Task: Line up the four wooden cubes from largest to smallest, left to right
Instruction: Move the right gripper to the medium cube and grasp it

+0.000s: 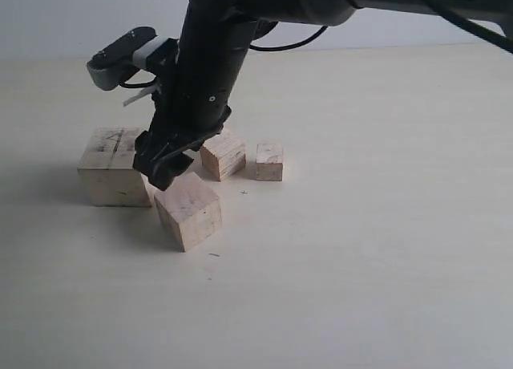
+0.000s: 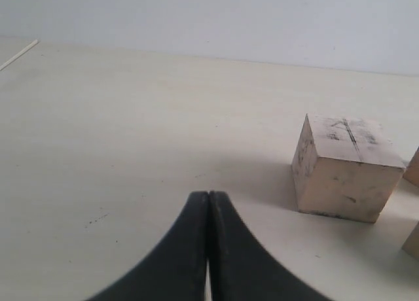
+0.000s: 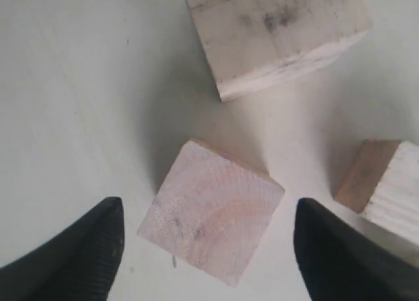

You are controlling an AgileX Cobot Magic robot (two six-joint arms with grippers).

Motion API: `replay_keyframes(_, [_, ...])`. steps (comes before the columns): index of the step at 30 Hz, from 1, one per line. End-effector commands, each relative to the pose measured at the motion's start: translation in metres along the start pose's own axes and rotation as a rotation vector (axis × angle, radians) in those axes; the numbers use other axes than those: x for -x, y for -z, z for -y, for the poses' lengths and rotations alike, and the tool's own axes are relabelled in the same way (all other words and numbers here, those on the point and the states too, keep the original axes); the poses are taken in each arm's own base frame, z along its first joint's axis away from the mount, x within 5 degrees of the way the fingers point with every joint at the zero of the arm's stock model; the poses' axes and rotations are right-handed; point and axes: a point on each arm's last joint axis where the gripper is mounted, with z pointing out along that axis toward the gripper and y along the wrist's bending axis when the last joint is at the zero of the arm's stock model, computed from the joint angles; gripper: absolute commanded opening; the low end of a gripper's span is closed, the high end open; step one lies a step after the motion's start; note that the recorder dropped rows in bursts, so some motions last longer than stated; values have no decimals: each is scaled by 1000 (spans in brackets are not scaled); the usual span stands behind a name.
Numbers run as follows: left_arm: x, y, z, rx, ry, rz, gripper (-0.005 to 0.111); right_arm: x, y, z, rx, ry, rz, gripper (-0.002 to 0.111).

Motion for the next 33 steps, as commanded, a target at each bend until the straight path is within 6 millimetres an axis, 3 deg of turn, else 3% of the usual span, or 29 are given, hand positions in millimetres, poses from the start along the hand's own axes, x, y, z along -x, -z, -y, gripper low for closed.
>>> replay_keyframes(1, [1, 1, 0, -6, 7, 14, 0, -4, 3, -1, 13, -106, -38, 79])
replay_keyframes(8, [1, 1, 0, -6, 7, 14, 0, -5, -2, 0, 14, -172, -49, 84])
replay_keyframes(16, [1, 1, 0, -6, 7, 14, 0, -14, -41, 6, 40, -203, -136, 84])
replay_keyframes(24, [1, 1, 0, -6, 7, 14, 0, -22, -68, 11, 45, -209, -205, 83])
replay_keyframes(26, [1, 1, 0, -6, 7, 14, 0, -23, -69, 11, 42, -206, -209, 78])
replay_keyframes(33, [1, 1, 0, -6, 7, 14, 0, -26, -68, 20, -47, -95, -238, 23])
